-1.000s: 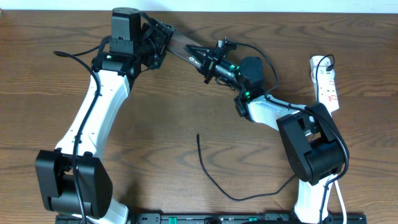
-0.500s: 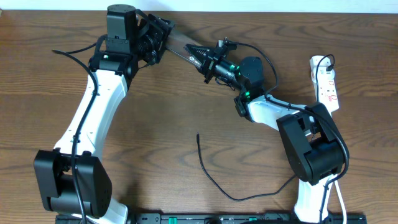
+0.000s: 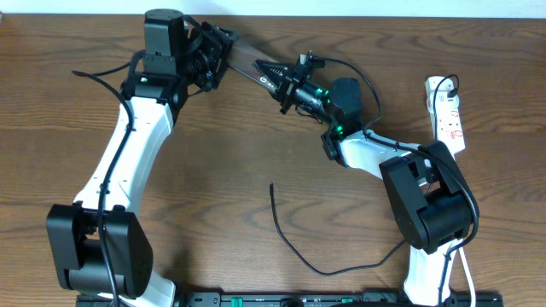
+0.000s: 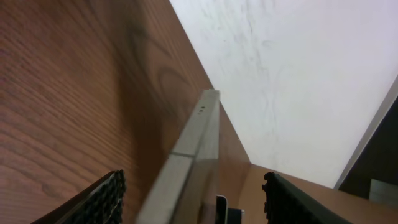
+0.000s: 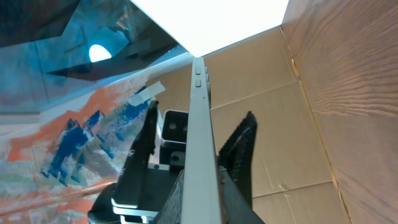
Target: Plug charger to phone and switch on socket
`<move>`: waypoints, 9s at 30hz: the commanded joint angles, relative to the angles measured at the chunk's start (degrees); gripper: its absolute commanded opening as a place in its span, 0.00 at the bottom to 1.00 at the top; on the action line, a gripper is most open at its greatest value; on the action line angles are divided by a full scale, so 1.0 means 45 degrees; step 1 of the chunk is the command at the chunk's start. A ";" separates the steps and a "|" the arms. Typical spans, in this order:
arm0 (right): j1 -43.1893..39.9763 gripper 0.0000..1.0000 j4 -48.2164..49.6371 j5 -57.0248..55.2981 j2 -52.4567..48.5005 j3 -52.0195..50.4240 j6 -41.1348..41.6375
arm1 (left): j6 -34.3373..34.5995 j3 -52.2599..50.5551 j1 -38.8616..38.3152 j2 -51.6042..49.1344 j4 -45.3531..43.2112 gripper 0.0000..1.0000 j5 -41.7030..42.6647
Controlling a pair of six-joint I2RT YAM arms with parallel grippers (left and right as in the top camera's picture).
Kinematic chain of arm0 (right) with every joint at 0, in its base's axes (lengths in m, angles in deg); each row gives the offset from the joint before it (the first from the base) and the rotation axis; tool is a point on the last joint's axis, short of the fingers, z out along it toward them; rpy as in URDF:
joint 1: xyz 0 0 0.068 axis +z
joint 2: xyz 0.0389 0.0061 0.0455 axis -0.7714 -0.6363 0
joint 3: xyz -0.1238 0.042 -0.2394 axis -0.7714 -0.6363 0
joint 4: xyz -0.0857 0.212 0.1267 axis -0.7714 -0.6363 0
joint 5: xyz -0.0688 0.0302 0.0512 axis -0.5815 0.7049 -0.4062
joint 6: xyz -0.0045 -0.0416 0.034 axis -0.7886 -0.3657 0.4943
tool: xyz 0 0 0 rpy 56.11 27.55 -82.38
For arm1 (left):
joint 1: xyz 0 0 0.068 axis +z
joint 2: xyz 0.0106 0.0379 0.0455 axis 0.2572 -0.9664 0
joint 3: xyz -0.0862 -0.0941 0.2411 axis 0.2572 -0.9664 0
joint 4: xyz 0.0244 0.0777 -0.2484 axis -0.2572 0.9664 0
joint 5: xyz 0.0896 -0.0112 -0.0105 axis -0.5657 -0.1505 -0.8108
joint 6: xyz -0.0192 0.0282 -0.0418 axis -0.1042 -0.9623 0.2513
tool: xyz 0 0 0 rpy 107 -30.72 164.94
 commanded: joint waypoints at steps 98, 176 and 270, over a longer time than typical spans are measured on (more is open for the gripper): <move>0.0413 0.01 0.0481 -0.0228 0.0000 0.0141 0.0131 | -0.0996 -0.0908 0.0549 -0.0189 -0.2453 0.34 0.1885; -0.0107 0.99 0.0753 0.0729 0.0000 0.0107 -0.0457 | -0.1234 -0.0913 0.5498 -0.0189 -0.2579 0.08 0.7703; 0.4575 0.87 -2.6617 -0.6256 -0.1064 0.4721 -1.6354 | -0.2705 -0.0913 0.6771 -0.0189 -0.4935 0.08 1.3974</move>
